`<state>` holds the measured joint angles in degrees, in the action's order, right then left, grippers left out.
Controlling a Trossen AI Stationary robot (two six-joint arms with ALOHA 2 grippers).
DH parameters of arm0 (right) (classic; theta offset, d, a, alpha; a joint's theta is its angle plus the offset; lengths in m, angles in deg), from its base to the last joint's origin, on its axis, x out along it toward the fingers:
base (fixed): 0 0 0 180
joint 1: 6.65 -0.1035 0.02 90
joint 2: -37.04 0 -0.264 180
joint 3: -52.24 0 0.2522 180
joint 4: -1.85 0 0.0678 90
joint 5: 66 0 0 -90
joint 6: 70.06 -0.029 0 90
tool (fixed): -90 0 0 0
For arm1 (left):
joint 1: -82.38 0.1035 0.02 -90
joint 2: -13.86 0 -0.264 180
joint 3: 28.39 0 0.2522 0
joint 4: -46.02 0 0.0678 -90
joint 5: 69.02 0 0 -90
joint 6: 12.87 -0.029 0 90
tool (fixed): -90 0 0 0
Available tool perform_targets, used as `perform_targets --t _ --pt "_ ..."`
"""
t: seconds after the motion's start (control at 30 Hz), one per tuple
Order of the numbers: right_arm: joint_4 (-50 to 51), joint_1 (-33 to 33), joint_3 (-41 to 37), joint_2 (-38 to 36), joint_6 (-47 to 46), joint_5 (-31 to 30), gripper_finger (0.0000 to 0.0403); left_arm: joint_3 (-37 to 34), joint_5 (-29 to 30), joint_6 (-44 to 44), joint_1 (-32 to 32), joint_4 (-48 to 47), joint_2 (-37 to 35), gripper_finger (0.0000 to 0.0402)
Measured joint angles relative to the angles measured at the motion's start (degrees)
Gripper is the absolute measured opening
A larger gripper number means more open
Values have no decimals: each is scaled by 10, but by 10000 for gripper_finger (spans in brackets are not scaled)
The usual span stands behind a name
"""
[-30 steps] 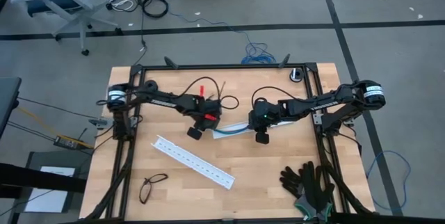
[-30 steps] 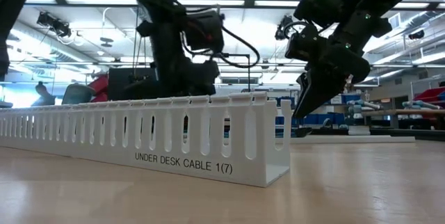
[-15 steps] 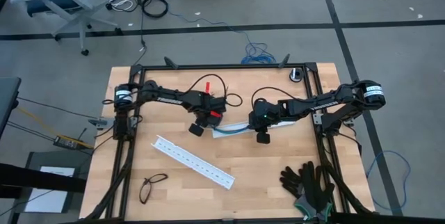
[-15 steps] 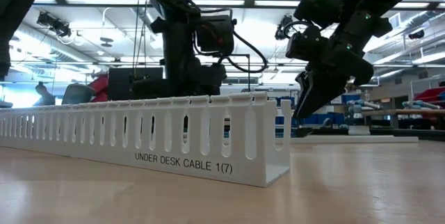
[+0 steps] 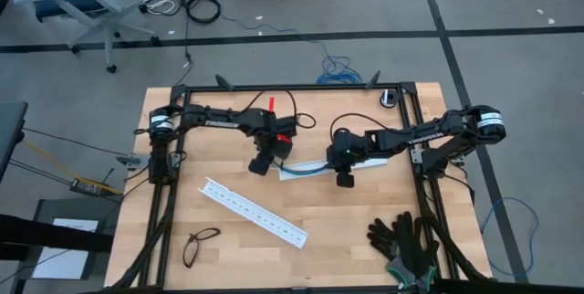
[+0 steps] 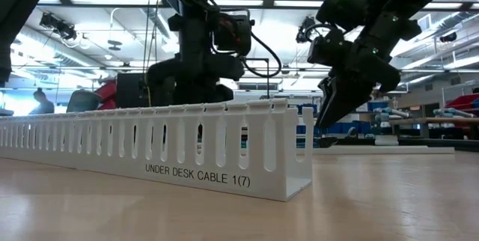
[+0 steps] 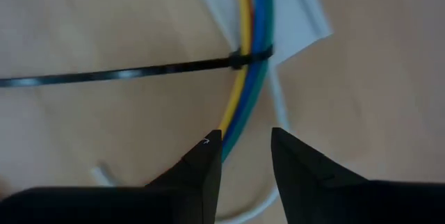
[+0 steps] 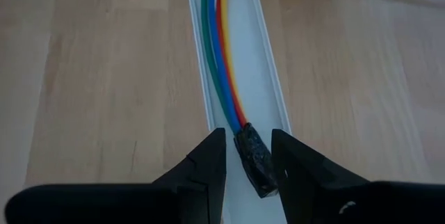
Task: Ziptie cables
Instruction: Put the ziptied cable wires in the white cable duct
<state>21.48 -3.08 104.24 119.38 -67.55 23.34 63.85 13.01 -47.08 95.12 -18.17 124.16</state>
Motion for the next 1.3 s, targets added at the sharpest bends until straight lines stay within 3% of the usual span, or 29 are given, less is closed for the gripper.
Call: perform_targets --t 0.17,0.27,0.47,0.7,0.8,0.97,1.3 --pt "0 7 0 0 0 0 99 -9 -41 8 -11 9 1 110" --pt "0 9 0 0 0 0 99 -9 -45 61 -19 13 1 130" --pt "0 9 0 0 0 0 99 -9 -43 132 -25 12 1 200" --pt "3 9 0 0 -14 1 99 -9 -41 136 -33 28 1 272" --pt "3 9 0 0 -14 1 100 -9 -25 135 -41 52 1 276" --pt "3 9 0 0 -14 1 99 -9 59 96 -53 61 9 268" --pt "5 8 0 0 -15 4 99 -5 59 90 -52 30 58 232"
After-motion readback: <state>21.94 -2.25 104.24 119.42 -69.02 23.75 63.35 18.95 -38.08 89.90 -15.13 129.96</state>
